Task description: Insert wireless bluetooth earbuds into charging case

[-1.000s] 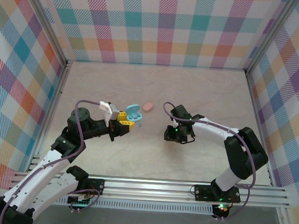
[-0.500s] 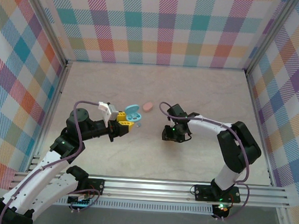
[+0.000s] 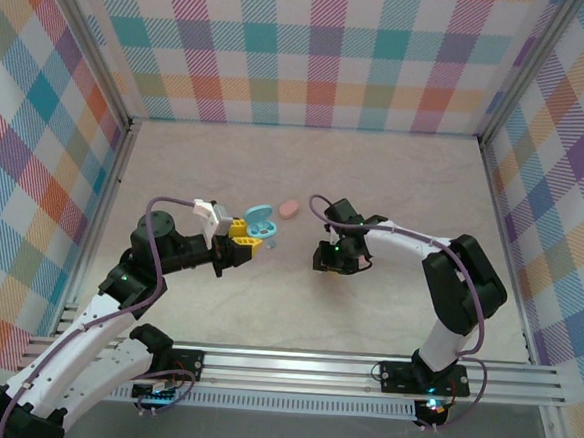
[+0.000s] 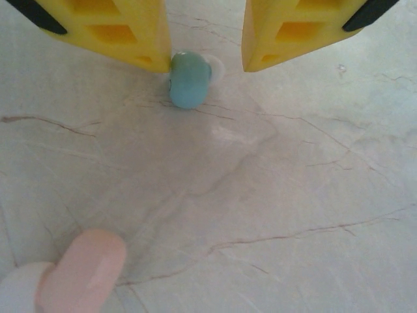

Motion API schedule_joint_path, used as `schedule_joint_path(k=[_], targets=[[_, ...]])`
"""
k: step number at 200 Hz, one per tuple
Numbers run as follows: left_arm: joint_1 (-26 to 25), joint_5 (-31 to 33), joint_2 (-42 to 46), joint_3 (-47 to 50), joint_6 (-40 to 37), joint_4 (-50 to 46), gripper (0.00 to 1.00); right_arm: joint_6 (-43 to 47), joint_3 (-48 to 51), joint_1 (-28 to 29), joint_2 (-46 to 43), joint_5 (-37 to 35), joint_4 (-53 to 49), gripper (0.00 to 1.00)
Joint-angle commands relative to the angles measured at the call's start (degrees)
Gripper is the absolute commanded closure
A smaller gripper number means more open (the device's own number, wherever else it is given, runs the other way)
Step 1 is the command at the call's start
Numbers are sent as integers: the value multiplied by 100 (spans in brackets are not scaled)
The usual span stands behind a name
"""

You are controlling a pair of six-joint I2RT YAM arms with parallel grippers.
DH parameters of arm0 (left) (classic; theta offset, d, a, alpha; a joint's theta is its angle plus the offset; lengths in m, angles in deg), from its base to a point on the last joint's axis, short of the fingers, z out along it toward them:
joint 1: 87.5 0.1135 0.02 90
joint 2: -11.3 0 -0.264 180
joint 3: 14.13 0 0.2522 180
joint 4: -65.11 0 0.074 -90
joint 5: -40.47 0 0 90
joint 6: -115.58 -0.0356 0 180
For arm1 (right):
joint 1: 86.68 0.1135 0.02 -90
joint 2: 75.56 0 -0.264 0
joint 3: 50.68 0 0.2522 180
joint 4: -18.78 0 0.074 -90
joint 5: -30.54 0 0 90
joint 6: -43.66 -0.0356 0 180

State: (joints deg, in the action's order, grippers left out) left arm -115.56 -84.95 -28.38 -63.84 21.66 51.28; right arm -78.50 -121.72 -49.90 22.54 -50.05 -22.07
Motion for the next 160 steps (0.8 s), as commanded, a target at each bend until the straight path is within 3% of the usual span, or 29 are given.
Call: schedule_joint_path(k=[1,160], targets=[[-41,-52,-3,-185,-82,30,80,-10,-179,25,-62,115,-138,65],[-45,-42,145,-88,-93,-35,80,140,-183,85,431,-242,-200,71]])
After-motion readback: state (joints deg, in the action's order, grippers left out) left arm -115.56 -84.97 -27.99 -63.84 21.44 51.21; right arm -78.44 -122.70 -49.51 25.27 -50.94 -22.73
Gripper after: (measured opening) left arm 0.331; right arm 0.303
